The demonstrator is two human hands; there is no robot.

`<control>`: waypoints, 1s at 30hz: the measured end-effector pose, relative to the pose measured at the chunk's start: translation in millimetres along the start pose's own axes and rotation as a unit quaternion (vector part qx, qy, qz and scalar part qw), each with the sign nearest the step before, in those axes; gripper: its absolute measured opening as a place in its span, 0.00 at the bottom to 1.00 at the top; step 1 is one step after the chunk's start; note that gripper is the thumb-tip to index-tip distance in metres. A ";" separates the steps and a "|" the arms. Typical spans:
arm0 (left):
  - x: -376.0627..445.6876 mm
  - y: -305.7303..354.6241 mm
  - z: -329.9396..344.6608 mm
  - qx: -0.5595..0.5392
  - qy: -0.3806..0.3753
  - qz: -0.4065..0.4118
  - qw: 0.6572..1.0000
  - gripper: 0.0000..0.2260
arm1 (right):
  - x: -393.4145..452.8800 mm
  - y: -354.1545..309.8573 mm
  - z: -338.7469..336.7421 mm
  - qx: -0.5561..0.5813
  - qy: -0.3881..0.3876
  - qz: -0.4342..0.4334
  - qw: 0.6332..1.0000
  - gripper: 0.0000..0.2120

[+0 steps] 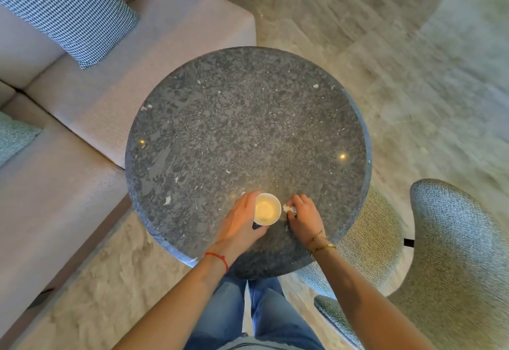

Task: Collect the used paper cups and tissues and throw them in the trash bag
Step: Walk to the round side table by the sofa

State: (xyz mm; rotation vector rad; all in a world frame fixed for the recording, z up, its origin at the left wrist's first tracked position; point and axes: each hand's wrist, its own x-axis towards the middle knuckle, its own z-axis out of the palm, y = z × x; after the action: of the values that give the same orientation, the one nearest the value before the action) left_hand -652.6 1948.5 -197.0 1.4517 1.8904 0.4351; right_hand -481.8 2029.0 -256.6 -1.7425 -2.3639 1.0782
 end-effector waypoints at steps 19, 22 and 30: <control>-50.6 11.8 -49.6 -0.071 0.076 0.040 0.994 0.33 | -72.9 -28.6 -51.8 0.078 0.195 -0.055 0.976 0.05; -70.9 12.4 -53.9 -0.092 0.085 0.071 0.990 0.32 | -103.1 -32.1 -56.2 0.083 0.231 -0.047 0.968 0.05; -121.5 8.8 -63.9 -0.069 0.054 0.154 0.984 0.32 | -206.4 -44.8 -38.9 0.103 0.321 -0.008 0.941 0.05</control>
State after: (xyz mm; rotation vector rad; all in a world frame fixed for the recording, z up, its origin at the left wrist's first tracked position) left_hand -676.3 1846.9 -107.5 1.6594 1.6820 0.7902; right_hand -425.7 1867.9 -126.1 -1.6596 -1.7926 0.5914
